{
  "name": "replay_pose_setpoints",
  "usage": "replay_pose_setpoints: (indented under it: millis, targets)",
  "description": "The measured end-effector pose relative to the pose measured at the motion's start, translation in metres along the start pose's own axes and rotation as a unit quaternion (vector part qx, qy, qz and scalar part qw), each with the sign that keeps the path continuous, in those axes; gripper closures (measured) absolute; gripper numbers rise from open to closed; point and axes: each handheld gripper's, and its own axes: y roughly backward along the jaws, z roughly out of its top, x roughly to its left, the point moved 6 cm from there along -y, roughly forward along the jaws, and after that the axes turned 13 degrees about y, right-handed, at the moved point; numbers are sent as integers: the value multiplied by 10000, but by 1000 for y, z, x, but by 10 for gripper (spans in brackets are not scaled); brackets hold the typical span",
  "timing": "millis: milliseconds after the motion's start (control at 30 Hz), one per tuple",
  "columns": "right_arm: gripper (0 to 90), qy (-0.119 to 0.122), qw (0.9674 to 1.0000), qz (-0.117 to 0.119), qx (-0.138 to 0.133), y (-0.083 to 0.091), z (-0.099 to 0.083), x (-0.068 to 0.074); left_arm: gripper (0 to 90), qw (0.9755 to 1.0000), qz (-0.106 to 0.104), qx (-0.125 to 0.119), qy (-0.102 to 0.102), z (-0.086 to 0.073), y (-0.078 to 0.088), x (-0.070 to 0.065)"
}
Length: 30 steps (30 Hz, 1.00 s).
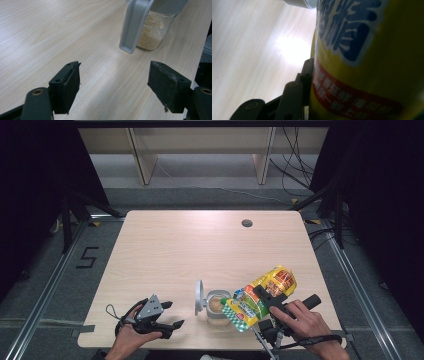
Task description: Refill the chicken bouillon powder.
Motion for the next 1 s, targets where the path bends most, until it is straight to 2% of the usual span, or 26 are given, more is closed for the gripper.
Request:
replay_pose_setpoints:
  millis: [33, 67, 100, 133, 167, 233, 267, 367, 400, 433, 500, 533, 567, 600, 633, 667, 700, 733, 767, 800, 833, 867, 900, 933, 967, 1000]
  targets:
    - [659, -13, 10000, -18, -90, -1, 0, 0, 251, 10000, -3, 1, 1, 0, 0, 0]
    - [659, -136, 9998, 42, -104, -2, -1, 3, 251, 10000, 4, -4, -4, 0, 0, 0]
    - [660, -123, 9998, 18, -170, -3, -2, 3, 250, 10000, 5, -25, 6, 0, 0, 0]
    - [661, -380, 9992, 92, -129, -3, -2, 8, 250, 10000, 7, -33, 1, 0, 0, 0]
    - [663, -163, 9995, -7, -276, -4, -2, 3, 250, 10000, 1, -27, -57, 0, 0, 0]
    - [665, -509, 9982, 56, -321, -4, -3, 7, 251, 10000, 1, -24, -51, 0, 0, 0]
    - [667, -447, 9980, -50, -451, -6, -3, 4, 250, 10000, 23, -1, -81, 0, 0, 1]
    - [672, -860, 9943, 58, -629, -10, -5, 12, 251, 10000, -7, -31, 26, 0, 0, -1]
    - [675, -971, 9933, 140, -618, -10, -5, 16, 251, 10000, 41, 19, -57, 0, 0, 1]
    - [678, -923, 9934, 184, -654, -11, -6, 16, 251, 10000, -6, -27, -53, 0, 0, 0]
    - [682, -1267, 9887, 122, -793, -13, -6, 20, 251, 10000, -4, -26, 6, 0, -1, 0]
    - [685, -1348, 9874, 135, -811, -14, -7, 21, 251, 10000, 31, 6, -75, 0, 0, 1]
    - [688, -1558, 9841, 183, -836, -15, -7, 25, 250, 10000, 3, -10, -57, 0, 0, 0]
    - [690, -1403, 9858, 153, -905, -16, -7, 23, 251, 10000, -2, -32, -49, 0, -1, 0]
    - [693, -1645, 9822, 222, -879, -16, -7, 28, 251, 10000, -2, -33, -44, 0, -1, 0]
    - [696, -1586, 9823, 185, -983, -18, -7, 27, 251, 10000, 0, -29, -35, 0, -1, 0]
    - [697, -1733, 9793, 188, -1026, -19, -7, 28, 251, 10000, -9, -70, -64, 1, -1, 0]
    - [699, -1491, 9819, 113, -1164, -21, -8, 25, 251, 10000, 24, -54, -50, 0, -1, 0]
    - [702, -1630, 9805, 134, -1089, -21, -10, 27, 251, 10000, 18, -7, -42, 0, -1, 1]
    - [705, -1816, 9775, 234, -1051, -20, -9, 31, 252, 10000, 12, 13, -25, 0, -1, 0]
    - [706, -1913, 9755, 211, -1062, -20, -10, 32, 252, 10000, -10, 6, -14, 0, -1, 0]
    - [708, -1976, 9739, 253, -1084, -21, -10, 33, 252, 10000, -5, -6, -67, 0, 0, 0]
    - [709, -1905, 9749, 213, -1134, -21, -10, 31, 252, 10000, 6, -20, -58, 0, -1, 0]
    - [711, -2161, 9699, 225, -1095, -21, -10, 34, 252, 10000, 0, -17, -67, 0, 0, 0]
    - [714, -2309, 9658, 203, -1161, -21, -10, 34, 252, 10000, 6, -28, -46, 0, -1, 0]
    - [715, -2331, 9651, 148, -1187, -21, -11, 33, 252, 10000, -23, -35, -45, 0, -1, 0]
